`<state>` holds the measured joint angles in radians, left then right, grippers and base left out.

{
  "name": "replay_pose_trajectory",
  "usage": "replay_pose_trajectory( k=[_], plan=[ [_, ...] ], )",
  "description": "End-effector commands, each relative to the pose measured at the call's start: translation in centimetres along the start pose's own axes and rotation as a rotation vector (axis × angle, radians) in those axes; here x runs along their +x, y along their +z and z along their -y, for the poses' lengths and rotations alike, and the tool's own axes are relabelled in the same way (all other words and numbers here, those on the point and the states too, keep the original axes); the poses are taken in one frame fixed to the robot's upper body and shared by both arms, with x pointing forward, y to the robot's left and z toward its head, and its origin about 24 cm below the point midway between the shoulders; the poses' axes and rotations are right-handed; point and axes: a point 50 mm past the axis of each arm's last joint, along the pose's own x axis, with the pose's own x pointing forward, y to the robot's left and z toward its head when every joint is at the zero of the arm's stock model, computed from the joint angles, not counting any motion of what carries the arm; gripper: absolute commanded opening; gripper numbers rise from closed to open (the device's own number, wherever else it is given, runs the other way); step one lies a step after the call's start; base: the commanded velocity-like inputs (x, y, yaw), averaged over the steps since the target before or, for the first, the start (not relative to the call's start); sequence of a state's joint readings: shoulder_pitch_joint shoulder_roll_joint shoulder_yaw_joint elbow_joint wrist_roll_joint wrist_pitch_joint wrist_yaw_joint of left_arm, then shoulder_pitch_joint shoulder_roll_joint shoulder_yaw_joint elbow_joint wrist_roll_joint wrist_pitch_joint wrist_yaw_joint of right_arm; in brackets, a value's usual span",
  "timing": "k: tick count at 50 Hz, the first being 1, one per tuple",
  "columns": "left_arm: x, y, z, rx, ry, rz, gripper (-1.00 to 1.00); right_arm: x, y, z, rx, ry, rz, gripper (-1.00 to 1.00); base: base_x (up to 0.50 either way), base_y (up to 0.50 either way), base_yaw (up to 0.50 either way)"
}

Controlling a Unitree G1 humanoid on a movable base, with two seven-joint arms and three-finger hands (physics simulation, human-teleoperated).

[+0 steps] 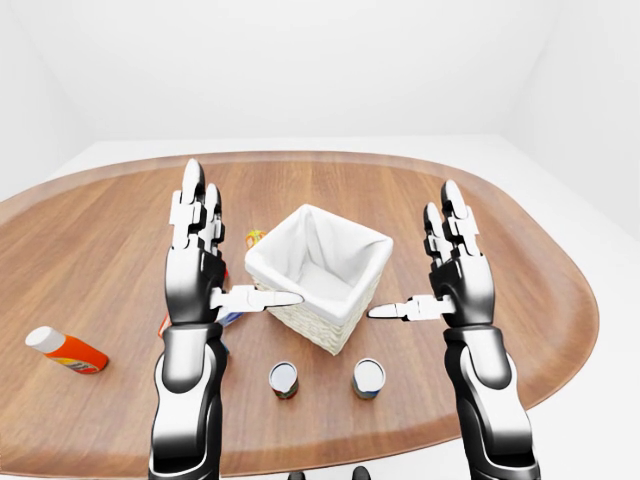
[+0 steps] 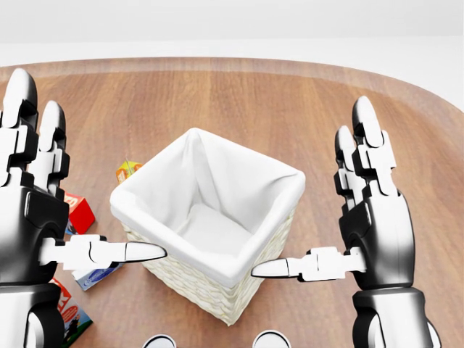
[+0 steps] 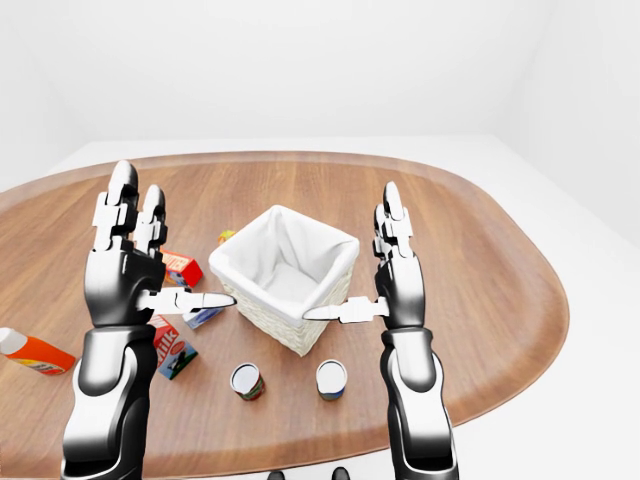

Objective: Pick up the alphabet soup, and put it in the basket.

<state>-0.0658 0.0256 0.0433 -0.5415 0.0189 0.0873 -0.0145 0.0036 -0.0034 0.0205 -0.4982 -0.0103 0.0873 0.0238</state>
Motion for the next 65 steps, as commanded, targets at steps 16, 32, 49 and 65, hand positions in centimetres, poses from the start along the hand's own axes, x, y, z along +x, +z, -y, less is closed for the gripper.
replay_pose_trajectory(
  k=[16,32,49,65],
  plan=[
    [0.0,0.5,0.0,0.005,0.0,0.023,1.0,-1.8,0.5,0.4,-0.068,0.036,-0.013,1.0,0.0,0.0,0.0],
    [0.0,0.6,0.0,0.008,0.0,0.028,1.0,-4.0,-0.1,1.2,-0.116,0.066,-0.094,1.0,0.0,0.0,0.0],
    [-0.1,0.8,0.1,0.009,-0.004,0.033,1.0,-7.7,-4.2,1.1,-0.151,0.155,-0.363,1.0,0.0,0.0,0.0],
    [-0.2,0.9,0.0,0.011,-0.002,0.036,1.0,-9.8,-5.9,0.8,-0.178,0.227,-0.447,1.0,0.0,0.0,0.0]
  ],
)
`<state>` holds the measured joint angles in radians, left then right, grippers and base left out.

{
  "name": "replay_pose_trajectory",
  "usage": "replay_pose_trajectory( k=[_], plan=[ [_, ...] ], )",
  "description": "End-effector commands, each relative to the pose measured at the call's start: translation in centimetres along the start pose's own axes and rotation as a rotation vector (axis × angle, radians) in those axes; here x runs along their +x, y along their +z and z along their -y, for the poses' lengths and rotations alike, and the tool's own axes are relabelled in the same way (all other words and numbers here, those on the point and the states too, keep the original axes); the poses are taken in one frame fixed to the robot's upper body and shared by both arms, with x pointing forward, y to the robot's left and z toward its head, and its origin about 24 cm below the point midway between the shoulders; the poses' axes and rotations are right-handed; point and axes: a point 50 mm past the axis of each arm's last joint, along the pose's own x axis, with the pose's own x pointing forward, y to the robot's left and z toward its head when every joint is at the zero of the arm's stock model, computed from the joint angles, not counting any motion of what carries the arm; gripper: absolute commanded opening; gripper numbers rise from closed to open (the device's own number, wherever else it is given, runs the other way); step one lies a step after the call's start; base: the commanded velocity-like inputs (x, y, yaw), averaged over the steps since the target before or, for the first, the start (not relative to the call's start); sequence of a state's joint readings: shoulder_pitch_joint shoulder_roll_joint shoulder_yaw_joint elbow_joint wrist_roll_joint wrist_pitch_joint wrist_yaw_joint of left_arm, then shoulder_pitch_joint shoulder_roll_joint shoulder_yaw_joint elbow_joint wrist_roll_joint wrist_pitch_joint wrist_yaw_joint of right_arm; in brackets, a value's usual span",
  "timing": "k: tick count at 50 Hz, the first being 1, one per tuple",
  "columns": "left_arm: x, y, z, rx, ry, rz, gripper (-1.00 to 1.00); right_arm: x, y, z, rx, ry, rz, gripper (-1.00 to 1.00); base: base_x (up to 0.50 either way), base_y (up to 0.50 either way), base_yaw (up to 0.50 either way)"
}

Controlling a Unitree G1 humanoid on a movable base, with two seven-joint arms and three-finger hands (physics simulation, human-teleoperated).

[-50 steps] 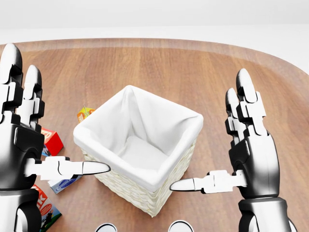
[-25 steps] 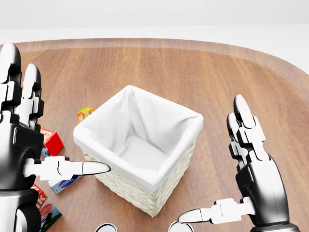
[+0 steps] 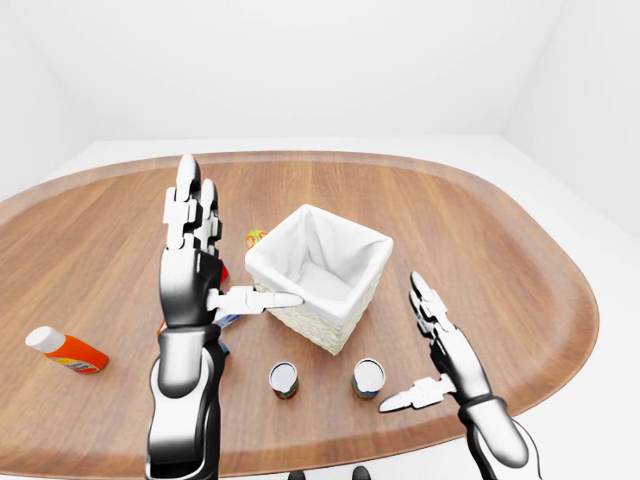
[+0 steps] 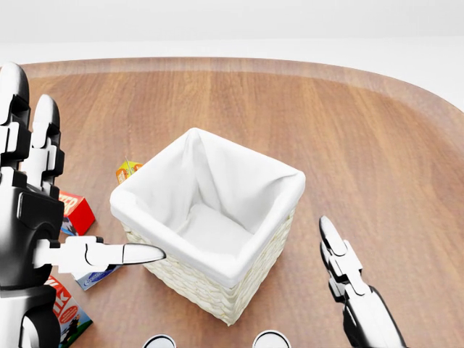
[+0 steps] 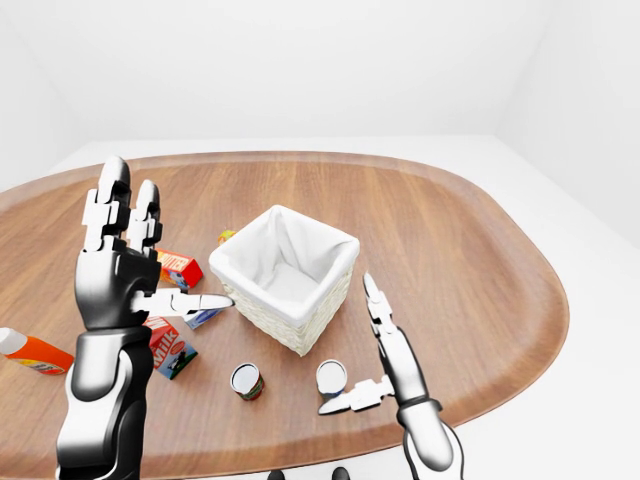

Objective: Pick up the alphabet soup, and put it in the basket.

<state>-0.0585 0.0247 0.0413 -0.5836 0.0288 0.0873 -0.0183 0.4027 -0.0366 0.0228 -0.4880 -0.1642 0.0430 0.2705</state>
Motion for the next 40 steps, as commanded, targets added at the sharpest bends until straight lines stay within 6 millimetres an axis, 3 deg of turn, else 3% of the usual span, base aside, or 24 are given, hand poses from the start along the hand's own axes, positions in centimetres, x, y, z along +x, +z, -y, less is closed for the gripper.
replay_pose_trajectory(
  k=[1,19,31,40],
  plan=[
    [0.0,0.0,-0.1,0.002,0.0,0.0,1.0,-0.8,-1.3,-0.5,-0.018,0.041,-0.058,1.0,0.0,0.0,0.0],
    [0.1,0.3,0.1,0.001,-0.006,0.015,1.0,-1.2,-3.4,-1.2,-0.014,0.065,-0.109,1.0,0.0,0.0,0.0],
    [0.0,0.3,0.2,0.001,-0.008,0.011,1.0,-1.2,-6.7,-2.0,-0.012,0.075,-0.226,1.0,0.0,0.0,0.0],
    [-0.2,-0.3,0.2,-0.002,-0.008,-0.017,1.0,-1.1,-8.0,-2.6,-0.021,0.08,-0.277,1.0,0.0,0.0,0.0]
  ],
)
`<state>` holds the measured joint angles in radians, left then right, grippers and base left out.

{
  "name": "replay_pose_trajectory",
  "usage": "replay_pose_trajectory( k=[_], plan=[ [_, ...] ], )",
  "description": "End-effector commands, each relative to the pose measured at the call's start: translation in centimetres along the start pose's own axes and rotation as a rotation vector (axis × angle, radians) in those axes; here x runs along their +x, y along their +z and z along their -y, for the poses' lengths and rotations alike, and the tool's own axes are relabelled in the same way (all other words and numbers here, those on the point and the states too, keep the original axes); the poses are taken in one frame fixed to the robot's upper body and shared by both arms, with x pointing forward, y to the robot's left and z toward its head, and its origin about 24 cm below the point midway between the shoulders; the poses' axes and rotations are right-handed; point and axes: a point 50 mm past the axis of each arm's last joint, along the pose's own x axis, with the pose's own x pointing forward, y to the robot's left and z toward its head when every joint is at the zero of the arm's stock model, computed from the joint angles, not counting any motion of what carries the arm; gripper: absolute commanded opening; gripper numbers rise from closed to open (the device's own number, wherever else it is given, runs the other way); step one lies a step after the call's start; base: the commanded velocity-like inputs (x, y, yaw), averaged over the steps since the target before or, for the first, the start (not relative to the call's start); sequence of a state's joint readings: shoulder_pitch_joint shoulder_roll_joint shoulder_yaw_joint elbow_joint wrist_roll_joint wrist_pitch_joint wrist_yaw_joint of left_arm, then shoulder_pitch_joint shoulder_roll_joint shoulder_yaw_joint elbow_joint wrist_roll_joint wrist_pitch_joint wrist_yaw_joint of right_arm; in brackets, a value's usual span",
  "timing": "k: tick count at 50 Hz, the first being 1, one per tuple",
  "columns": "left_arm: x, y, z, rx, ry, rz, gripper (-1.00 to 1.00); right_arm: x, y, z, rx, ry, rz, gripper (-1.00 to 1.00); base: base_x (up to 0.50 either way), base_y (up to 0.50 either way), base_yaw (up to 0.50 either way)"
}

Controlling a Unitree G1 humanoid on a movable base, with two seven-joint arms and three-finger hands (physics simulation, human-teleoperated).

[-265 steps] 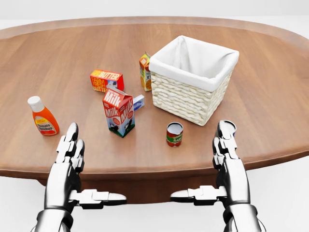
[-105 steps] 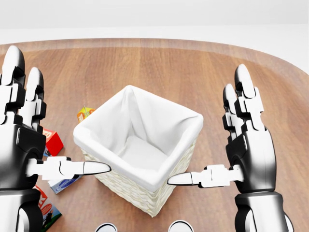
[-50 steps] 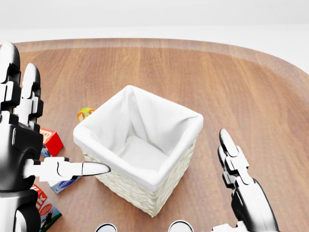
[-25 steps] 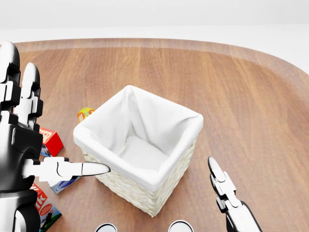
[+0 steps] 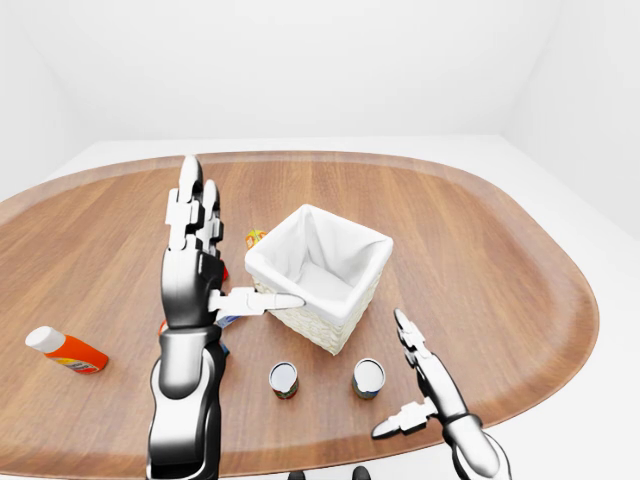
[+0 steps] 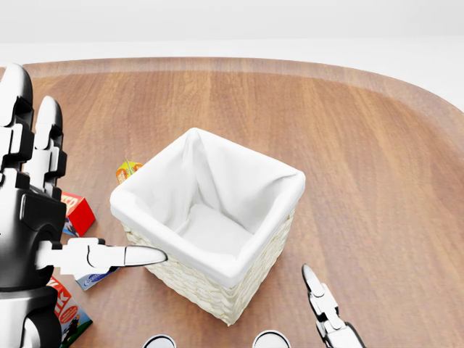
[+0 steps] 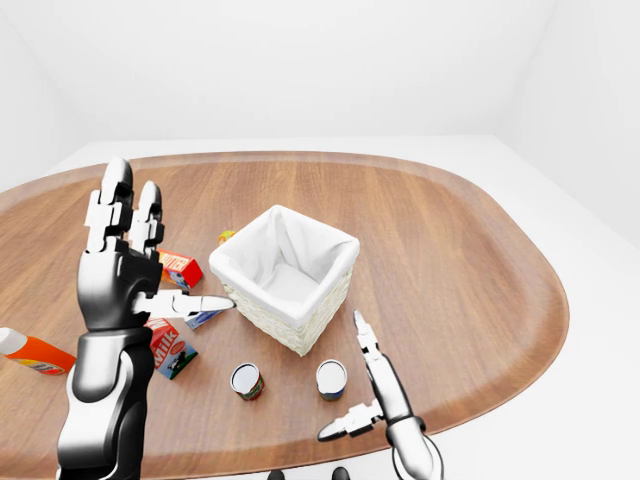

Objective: Pick up the alphabet soup, and put it in the basket.

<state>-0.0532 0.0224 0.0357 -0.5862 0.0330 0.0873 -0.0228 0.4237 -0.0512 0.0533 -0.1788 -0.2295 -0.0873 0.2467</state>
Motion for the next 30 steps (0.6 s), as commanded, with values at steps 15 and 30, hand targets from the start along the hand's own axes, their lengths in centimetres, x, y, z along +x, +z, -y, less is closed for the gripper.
replay_pose_trajectory(
  k=[15,30],
  plan=[
    [-0.2,-0.4,0.1,-0.002,-0.002,-0.021,1.0,1.0,-3.8,-1.3,-0.003,0.017,-0.158,1.0,0.0,0.0,0.0],
    [-0.1,-0.5,0.0,0.002,-0.003,-0.023,1.0,1.7,-3.9,-1.5,-0.01,0.02,-0.162,1.0,0.0,0.0,0.0]
  ],
)
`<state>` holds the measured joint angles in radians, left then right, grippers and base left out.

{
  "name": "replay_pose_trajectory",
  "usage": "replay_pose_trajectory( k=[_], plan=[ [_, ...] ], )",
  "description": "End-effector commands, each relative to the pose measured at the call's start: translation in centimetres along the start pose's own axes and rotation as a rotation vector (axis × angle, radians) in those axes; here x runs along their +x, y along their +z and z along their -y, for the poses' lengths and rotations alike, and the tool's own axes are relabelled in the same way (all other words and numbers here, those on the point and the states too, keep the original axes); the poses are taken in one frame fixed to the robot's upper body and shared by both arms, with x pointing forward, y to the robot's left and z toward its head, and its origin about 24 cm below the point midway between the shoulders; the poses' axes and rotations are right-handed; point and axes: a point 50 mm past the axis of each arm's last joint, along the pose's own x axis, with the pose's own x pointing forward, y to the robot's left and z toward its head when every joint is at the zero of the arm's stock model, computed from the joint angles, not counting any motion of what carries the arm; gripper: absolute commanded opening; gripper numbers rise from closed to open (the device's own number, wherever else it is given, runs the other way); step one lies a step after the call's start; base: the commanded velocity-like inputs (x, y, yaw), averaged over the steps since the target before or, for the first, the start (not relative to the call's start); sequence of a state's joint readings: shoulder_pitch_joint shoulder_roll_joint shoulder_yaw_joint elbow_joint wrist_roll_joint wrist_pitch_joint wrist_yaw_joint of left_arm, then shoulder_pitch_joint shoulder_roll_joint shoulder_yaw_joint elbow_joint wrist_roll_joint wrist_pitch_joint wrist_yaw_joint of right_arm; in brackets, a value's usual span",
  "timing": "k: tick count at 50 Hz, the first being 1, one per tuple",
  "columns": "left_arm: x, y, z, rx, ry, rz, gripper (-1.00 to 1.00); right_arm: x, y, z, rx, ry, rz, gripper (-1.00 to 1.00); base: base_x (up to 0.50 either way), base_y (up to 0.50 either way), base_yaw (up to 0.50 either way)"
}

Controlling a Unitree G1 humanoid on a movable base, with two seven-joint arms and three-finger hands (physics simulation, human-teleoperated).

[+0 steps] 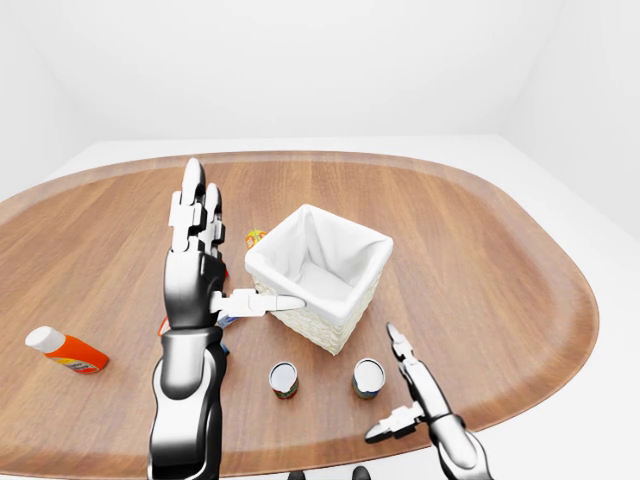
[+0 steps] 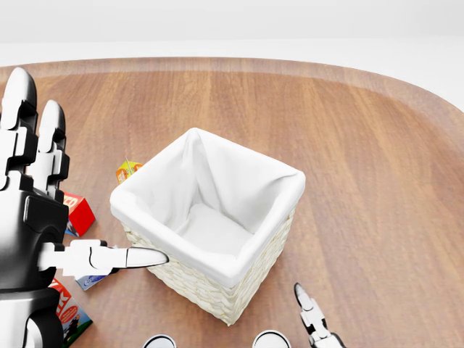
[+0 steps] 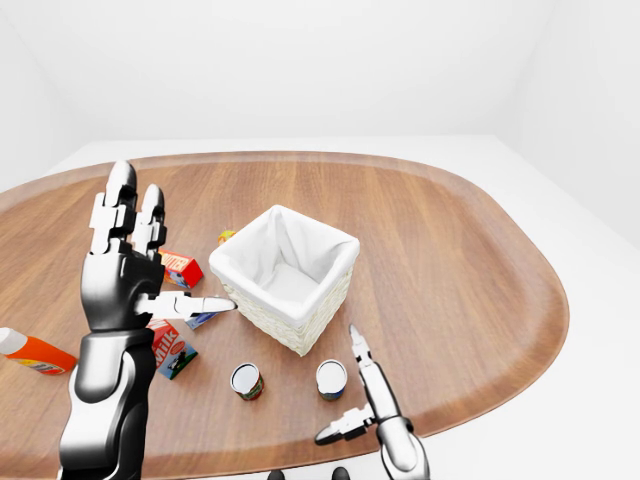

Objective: Pick up the alphabet soup, and put it in the basket.

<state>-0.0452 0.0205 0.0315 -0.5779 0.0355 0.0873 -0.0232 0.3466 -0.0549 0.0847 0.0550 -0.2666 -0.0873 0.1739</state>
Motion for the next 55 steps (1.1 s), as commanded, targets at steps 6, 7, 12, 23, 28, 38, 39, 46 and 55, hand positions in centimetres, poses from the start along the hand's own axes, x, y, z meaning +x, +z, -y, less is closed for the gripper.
replay_pose_trajectory(
  k=[6,7,12,23,28,38,39,46,55],
  plan=[
    [-0.1,-0.6,-0.1,0.003,0.001,-0.028,1.0,0.9,-0.3,-0.5,-0.011,0.009,-0.017,1.0,0.0,0.0,0.0],
    [-0.1,-0.6,0.0,0.002,0.001,-0.025,1.0,1.0,-0.4,-0.5,-0.011,0.009,-0.024,1.0,0.0,0.0,0.0],
    [-0.1,-0.8,-0.1,0.002,0.001,-0.034,1.0,1.2,-0.5,-0.6,-0.013,0.012,-0.028,1.0,0.0,0.0,0.0],
    [0.0,-0.5,0.0,0.003,-0.001,-0.021,1.0,1.9,-1.4,-0.9,-0.013,0.018,-0.073,1.0,0.0,0.0,0.0],
    [-0.1,-0.6,0.0,0.002,-0.003,-0.026,1.0,1.9,-1.5,-1.0,-0.012,0.018,-0.074,1.0,0.0,0.0,0.0],
    [-0.2,-0.6,0.1,0.003,-0.003,-0.029,1.0,2.3,-2.4,-1.1,-0.015,0.021,-0.12,1.0,0.0,0.0,0.0],
    [-0.2,-0.6,0.1,0.003,-0.004,-0.029,1.0,2.3,-2.4,-1.1,-0.015,0.021,-0.119,1.0,0.0,0.0,0.0],
    [-0.2,-0.8,0.1,0.001,-0.003,-0.036,1.0,2.6,-2.8,-1.3,-0.019,0.024,-0.142,1.0,0.0,0.0,0.0],
    [-0.3,-1.1,0.1,0.001,-0.006,-0.054,1.0,2.8,-3.0,-1.5,-0.027,0.028,-0.152,1.0,0.0,0.0,0.0]
  ],
)
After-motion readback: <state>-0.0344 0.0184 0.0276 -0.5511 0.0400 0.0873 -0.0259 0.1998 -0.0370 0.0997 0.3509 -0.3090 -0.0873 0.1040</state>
